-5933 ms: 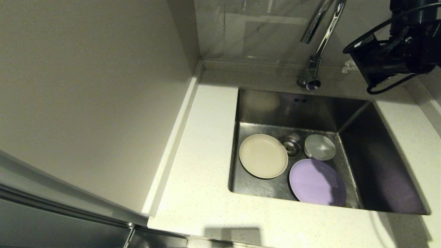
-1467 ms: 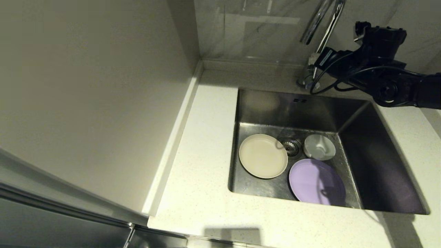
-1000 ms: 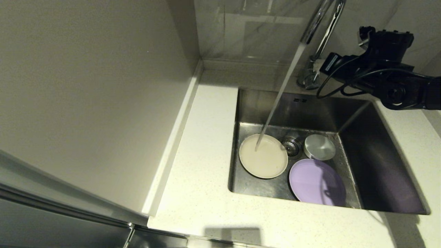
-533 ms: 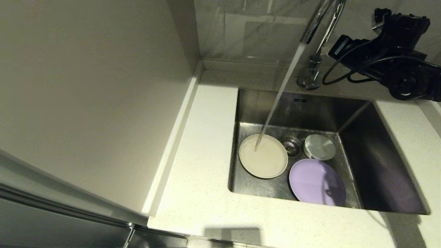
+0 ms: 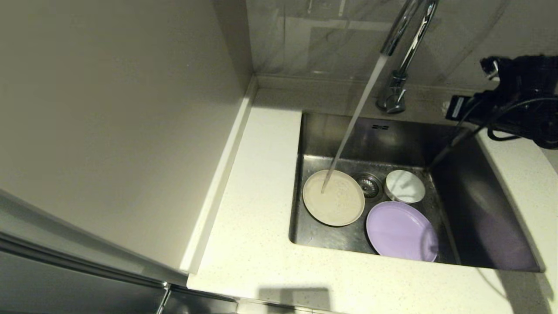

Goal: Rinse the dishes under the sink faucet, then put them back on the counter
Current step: Wait for the water to rinse the bowl

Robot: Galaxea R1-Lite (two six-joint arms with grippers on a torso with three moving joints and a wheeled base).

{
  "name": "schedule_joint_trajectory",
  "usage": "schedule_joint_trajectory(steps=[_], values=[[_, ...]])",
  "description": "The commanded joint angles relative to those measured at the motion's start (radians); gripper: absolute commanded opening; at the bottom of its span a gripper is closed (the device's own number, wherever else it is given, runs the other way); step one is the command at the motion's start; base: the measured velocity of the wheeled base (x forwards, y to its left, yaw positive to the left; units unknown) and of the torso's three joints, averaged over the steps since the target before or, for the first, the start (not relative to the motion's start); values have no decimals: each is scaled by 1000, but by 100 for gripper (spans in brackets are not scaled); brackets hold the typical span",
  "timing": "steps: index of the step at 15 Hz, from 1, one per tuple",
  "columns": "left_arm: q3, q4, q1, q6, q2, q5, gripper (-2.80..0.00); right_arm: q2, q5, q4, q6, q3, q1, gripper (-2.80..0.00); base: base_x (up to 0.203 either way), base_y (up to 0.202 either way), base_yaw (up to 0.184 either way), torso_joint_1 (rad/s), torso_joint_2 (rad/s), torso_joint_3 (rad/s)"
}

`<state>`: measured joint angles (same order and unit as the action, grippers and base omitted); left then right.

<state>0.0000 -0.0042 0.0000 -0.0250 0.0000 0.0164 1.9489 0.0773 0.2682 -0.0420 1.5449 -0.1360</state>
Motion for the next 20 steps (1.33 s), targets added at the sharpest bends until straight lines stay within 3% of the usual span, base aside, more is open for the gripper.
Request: schedule_joint_trajectory(steps=[1, 5, 8, 12, 15, 16, 20], values=[[0, 0, 0, 0, -3, 0, -280, -135, -17, -1, 93, -226, -71, -280, 0, 0, 0, 0, 0, 0], [0, 0, 0, -1, -3, 0, -280, -450, -28, -16, 156, -630, -119, -280, 0, 0, 0, 0, 0, 0], [0, 0, 0, 0, -3, 0, -280, -755, 52, -9, 167, -910, -113, -280, 0, 0, 0, 0, 0, 0], [0, 0, 0, -1, -3, 0, -280, -1132, 181, 25, 158, -1310, -39, -280, 0, 0, 0, 0, 0, 0], [0, 0, 0, 0, -3, 0, -280, -1367, 209, 9, 133, -1506, 21, -280, 0, 0, 0, 0, 0, 0], [0, 0, 0, -1, -3, 0, -280, -1430, 187, -38, 120, -1524, 47, -280, 0, 0, 0, 0, 0, 0], [0, 0, 0, -1, -3, 0, -280, -1590, -52, -171, 100, -1544, 170, -280, 0, 0, 0, 0, 0, 0]])
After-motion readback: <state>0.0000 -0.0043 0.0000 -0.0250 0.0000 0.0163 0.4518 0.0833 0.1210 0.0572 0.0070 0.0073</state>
